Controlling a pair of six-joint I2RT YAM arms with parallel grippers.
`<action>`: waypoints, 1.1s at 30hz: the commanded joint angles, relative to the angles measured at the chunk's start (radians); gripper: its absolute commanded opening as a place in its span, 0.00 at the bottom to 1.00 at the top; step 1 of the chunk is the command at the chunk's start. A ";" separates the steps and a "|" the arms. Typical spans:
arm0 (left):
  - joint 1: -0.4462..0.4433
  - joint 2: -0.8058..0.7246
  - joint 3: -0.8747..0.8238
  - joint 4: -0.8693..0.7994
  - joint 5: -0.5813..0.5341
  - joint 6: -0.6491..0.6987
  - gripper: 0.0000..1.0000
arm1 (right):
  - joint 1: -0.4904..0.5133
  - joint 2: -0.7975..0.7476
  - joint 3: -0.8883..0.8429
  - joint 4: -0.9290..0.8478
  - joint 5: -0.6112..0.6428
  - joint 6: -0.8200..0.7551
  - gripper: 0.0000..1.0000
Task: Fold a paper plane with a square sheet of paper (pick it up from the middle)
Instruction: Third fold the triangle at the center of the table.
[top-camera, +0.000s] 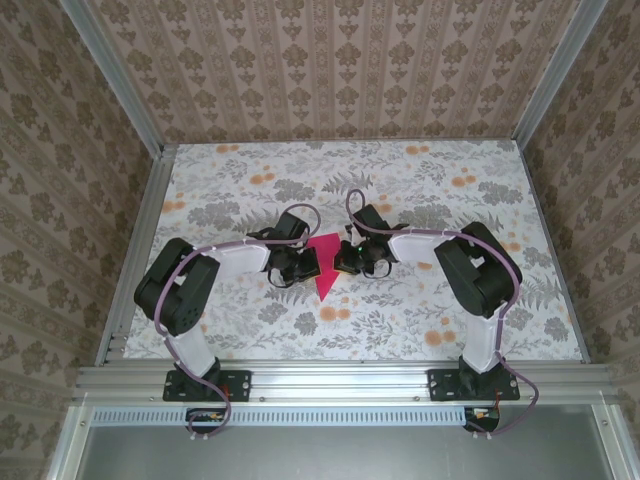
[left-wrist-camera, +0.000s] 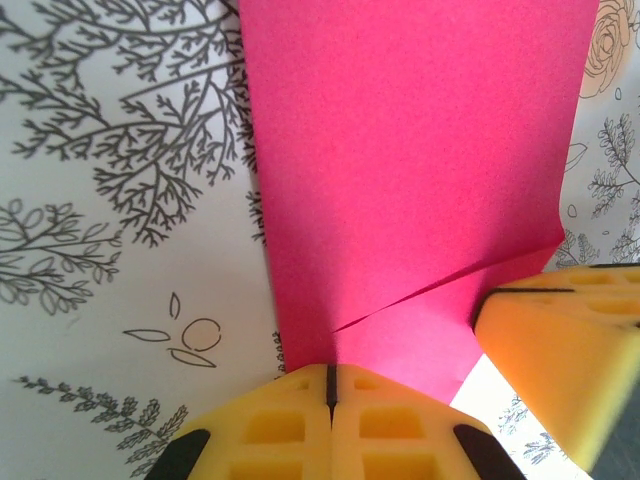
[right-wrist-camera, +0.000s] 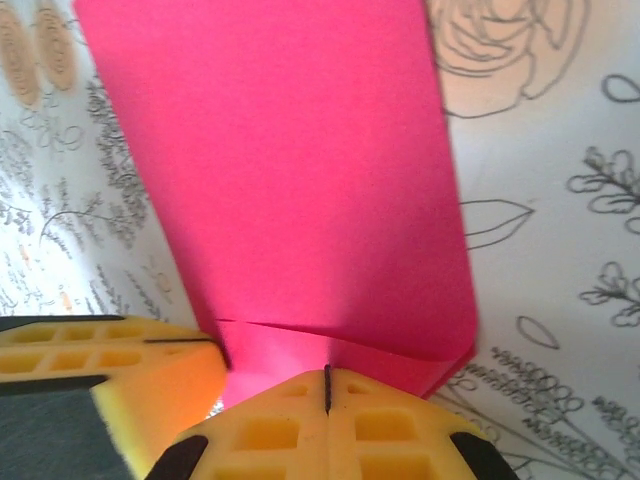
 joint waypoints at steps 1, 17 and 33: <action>-0.003 0.045 -0.010 -0.083 -0.045 0.027 0.01 | -0.018 0.027 -0.018 -0.040 0.039 -0.008 0.03; -0.002 0.049 0.007 -0.099 -0.044 0.037 0.01 | -0.045 0.011 0.011 0.006 -0.034 -0.018 0.04; -0.009 0.057 0.011 -0.106 -0.043 0.036 0.00 | -0.099 -0.018 0.029 -0.058 0.097 0.062 0.04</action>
